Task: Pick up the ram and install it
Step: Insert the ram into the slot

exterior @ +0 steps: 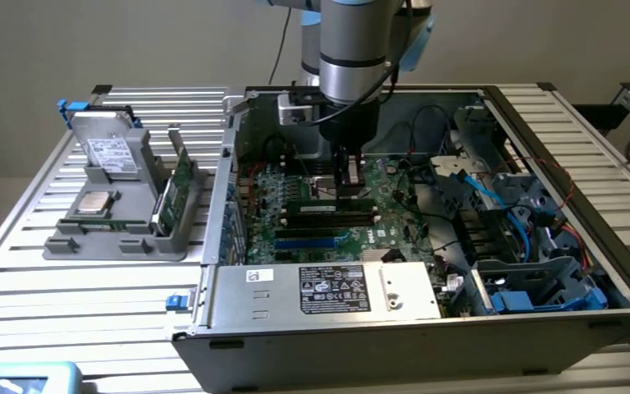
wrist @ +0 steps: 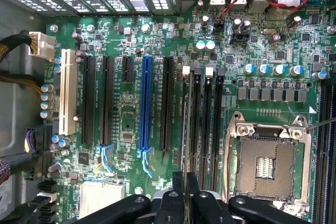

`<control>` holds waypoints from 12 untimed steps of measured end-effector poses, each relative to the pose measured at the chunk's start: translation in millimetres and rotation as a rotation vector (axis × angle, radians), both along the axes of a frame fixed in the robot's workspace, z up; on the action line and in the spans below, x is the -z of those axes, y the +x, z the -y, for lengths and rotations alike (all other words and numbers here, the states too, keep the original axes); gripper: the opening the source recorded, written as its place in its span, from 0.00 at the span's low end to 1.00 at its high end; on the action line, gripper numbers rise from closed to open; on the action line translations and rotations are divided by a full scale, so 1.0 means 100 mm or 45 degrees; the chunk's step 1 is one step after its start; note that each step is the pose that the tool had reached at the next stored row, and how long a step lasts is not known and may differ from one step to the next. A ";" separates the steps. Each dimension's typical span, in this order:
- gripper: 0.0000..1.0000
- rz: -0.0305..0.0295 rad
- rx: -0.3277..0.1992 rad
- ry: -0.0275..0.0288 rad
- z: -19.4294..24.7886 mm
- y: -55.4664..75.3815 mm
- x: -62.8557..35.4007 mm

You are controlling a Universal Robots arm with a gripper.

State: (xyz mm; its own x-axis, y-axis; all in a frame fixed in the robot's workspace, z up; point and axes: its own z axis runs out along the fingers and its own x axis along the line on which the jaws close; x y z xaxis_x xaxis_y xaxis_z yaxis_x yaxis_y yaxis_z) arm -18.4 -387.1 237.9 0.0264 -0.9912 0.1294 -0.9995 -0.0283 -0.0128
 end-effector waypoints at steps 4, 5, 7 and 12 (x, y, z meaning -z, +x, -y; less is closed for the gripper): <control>0.14 0.0001 0.000 -0.0003 0.000 0.00 0.020; 0.14 0.0006 0.000 -0.0003 0.000 0.00 0.025; 0.14 0.0024 0.000 -0.0004 0.000 0.00 0.033; 0.14 0.0091 0.000 -0.0007 0.000 0.00 0.044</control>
